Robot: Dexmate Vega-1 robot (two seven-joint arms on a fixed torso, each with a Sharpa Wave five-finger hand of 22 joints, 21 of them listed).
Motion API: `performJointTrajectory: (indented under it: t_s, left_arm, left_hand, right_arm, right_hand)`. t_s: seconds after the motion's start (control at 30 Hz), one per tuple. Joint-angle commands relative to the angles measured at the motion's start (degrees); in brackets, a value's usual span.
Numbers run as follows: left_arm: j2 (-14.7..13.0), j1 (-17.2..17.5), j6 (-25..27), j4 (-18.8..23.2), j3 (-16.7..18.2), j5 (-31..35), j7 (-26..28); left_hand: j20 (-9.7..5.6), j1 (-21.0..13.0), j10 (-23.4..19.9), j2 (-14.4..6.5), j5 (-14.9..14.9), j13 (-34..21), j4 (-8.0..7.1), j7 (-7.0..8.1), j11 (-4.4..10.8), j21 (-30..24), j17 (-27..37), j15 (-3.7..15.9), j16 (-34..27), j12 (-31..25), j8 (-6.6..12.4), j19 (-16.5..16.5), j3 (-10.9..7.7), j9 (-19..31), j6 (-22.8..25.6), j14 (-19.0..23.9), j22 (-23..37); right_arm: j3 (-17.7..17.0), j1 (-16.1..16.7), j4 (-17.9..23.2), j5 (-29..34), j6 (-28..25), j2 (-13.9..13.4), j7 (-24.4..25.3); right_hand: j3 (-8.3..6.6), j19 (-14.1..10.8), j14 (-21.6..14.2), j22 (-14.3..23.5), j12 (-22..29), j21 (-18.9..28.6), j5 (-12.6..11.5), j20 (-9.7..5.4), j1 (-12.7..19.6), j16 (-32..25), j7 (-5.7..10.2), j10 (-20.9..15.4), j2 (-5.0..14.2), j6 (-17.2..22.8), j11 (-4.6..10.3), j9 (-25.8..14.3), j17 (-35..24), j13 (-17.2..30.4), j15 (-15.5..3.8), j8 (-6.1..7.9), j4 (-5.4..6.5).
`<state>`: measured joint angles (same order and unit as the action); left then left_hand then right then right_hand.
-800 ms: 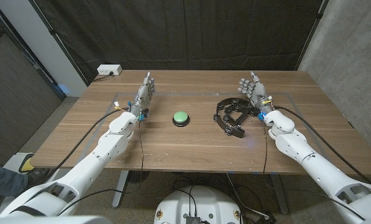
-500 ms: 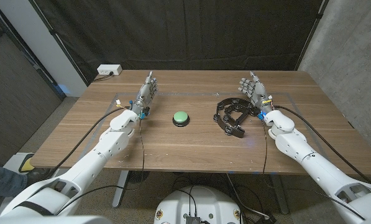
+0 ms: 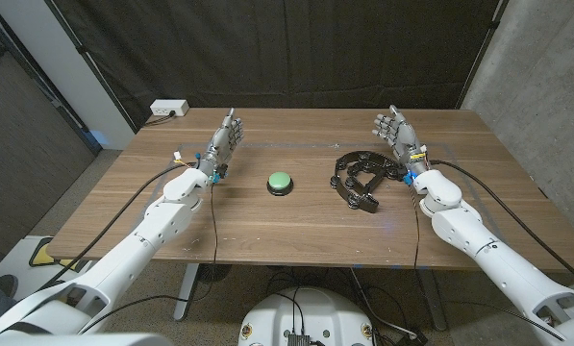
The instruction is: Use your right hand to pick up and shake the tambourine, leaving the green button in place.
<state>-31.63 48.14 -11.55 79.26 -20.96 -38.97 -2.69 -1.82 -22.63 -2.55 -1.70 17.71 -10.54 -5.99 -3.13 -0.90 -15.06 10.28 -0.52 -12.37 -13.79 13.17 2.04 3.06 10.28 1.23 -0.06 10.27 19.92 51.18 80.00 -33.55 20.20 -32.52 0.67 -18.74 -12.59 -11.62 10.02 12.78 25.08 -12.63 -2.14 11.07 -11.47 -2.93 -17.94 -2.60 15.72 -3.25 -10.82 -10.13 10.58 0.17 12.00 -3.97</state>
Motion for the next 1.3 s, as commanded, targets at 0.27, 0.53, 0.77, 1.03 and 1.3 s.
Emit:
performJointTrajectory:
  t_s: [0.27, 0.53, 0.77, 1.03, 1.3]
  left_arm:
    - [0.27, 0.5, 1.24, 4.21, -1.59, 3.81, 5.04]
    - [-0.64, 2.08, 3.13, 8.45, -1.96, 5.21, 7.82]
    - [-1.78, 3.84, 4.31, 11.81, -1.61, 6.08, 10.0]
    - [-2.81, 5.49, 4.24, 14.52, -0.81, 6.31, 10.88]
    - [-4.9, 6.58, 5.48, 17.28, 0.48, 5.85, 10.94]
  left_hand:
    - [-0.48, -0.95, -3.4, -0.23, -0.13, -0.29, 0.5, -0.3, 0.01, -0.51, 0.2, -0.14, -0.44, -0.71, 0.61, -2.64, 0.35, 0.36, 3.18, 2.96, 0.06]
    - [-0.33, -1.17, -4.43, -0.3, -0.2, -0.3, 0.59, -0.28, 0.11, -0.44, 0.2, 0.1, -0.49, -0.82, 0.76, -3.19, 0.48, 0.37, 4.32, 3.95, 0.05]
    - [-0.23, -1.31, -4.97, -0.33, -0.24, -0.32, 0.64, -0.41, -0.04, -0.4, 0.2, 0.0, -0.56, -0.81, 0.9, -3.65, 0.6, 0.38, 5.26, 4.79, 0.05]
    - [-0.11, -1.45, -5.8, -0.38, -0.3, -0.33, 0.69, -0.56, -0.34, -0.17, 0.21, -0.08, -0.47, -0.88, 1.0, -3.7, 0.73, 0.39, 6.16, 5.28, 0.05]
    - [-0.16, -1.54, -6.5, -0.42, -0.35, -0.34, 0.71, -0.6, -0.33, -0.03, 0.21, -0.09, -0.39, -0.95, 1.05, -3.84, 0.84, 0.4, 6.84, 5.65, 0.05]
  right_arm:
    - [-2.16, 3.55, 1.54, -3.37, 4.73, -3.47, -7.79]
    - [-3.34, 4.98, 4.02, -0.13, 6.59, -7.07, -7.95]
    - [-3.76, 5.23, 5.1, 4.17, 8.6, -9.15, -6.98]
    - [-5.08, 7.08, 7.73, 11.09, 9.32, -10.54, -0.76]
    - [-7.56, 10.61, 12.79, 20.16, 7.24, -13.03, 7.09]
  right_hand:
    - [-0.39, -2.35, -2.22, 0.13, 0.83, -0.2, 0.55, -2.84, 1.95, -0.42, 0.96, -1.78, 0.53, 2.21, 0.79, -0.15, -0.14, 0.12, -0.71, 0.63, -0.95]
    - [-0.43, -3.83, -3.58, 0.12, 1.1, -0.23, 0.88, -3.04, 3.07, -0.53, 1.06, -2.88, 0.44, 3.18, 1.19, -0.21, -0.1, 0.14, -1.32, 0.72, -1.77]
    - [-0.4, -4.78, -4.35, 0.11, 1.18, -0.25, 1.02, -3.24, 3.39, -0.61, 1.35, -3.35, 0.51, 3.29, 1.94, -0.25, -0.16, 0.15, -1.95, 0.59, -1.99]
    - [-1.53, -7.65, -7.13, 0.01, 1.6, -0.64, 0.85, -3.92, 7.71, -0.62, 2.47, -5.49, 1.03, 5.06, 3.23, -0.35, -0.05, 0.2, -3.32, 0.82, -4.37]
    - [-1.85, -7.86, -7.15, 0.01, 1.48, -1.2, 0.71, -4.29, 9.94, -0.21, 2.98, -5.67, 0.6, 5.34, 3.82, -0.38, -0.01, 0.22, -3.76, 0.71, -5.36]
